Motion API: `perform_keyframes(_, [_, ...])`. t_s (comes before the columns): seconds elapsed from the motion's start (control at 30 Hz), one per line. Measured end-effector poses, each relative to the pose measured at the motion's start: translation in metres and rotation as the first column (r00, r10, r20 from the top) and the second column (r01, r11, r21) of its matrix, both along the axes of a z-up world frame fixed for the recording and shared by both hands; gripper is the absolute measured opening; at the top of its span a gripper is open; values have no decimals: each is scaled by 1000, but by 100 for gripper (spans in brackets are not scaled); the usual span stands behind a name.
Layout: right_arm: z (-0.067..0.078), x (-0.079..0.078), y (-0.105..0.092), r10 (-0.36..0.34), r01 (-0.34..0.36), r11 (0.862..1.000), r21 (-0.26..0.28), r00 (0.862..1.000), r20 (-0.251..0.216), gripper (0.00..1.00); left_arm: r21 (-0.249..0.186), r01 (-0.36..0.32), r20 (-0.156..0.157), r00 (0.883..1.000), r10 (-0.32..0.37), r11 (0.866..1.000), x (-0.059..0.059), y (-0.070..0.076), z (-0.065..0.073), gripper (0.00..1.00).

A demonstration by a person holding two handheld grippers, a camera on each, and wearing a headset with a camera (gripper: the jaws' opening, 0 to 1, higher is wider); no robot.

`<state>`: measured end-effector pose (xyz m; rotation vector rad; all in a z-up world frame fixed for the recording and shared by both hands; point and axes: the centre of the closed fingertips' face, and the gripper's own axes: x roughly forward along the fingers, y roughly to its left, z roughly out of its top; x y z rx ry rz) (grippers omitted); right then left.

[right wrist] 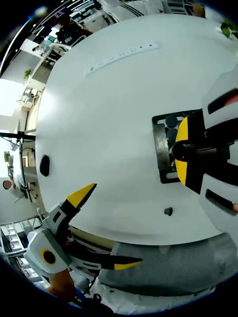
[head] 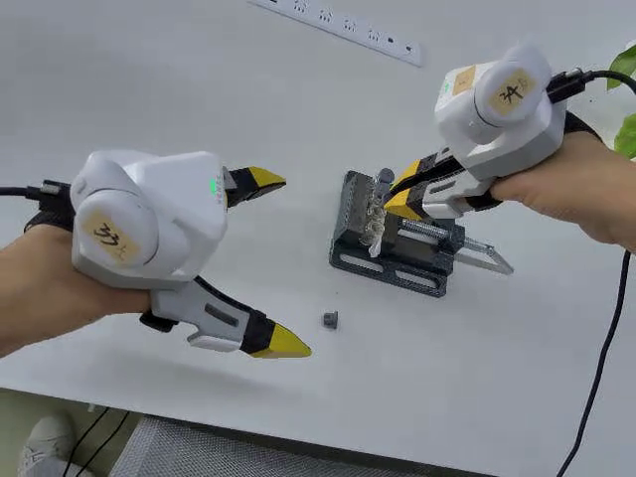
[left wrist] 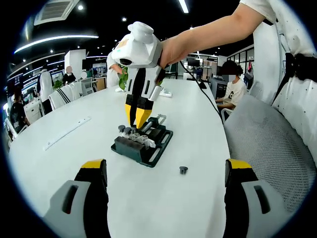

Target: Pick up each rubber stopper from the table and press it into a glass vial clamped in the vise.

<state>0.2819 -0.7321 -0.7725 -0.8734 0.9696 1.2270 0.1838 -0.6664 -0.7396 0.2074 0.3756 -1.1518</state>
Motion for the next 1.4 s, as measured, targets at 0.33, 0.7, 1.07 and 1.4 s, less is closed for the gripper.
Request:
perform_keyframes(0.33, [-6, 2, -2, 12, -12, 1000, -26, 1000, -5, 6, -12, -2, -5, 1000, 2, 1000, 1, -1, -2, 99])
perform_keyframes(0.7, [-8, 2, 0, 19, -20, 999, -42, 1000, -14, 5, -18, 1, -7, 1000, -1, 1000, 0, -1, -4, 99])
perform_keyframes(1.07, [-9, 1, 2, 5, -7, 999, -47, 999, -34, 5, -26, 1, -12, 1000, -1, 1000, 0, -1, -4, 98])
perform_keyframes(1.4, [-10, 0, 1, 1, -3, 999, -49, 999, -46, 5, -29, 3, -9, 1000, -3, 1000, 0, -2, -3, 98])
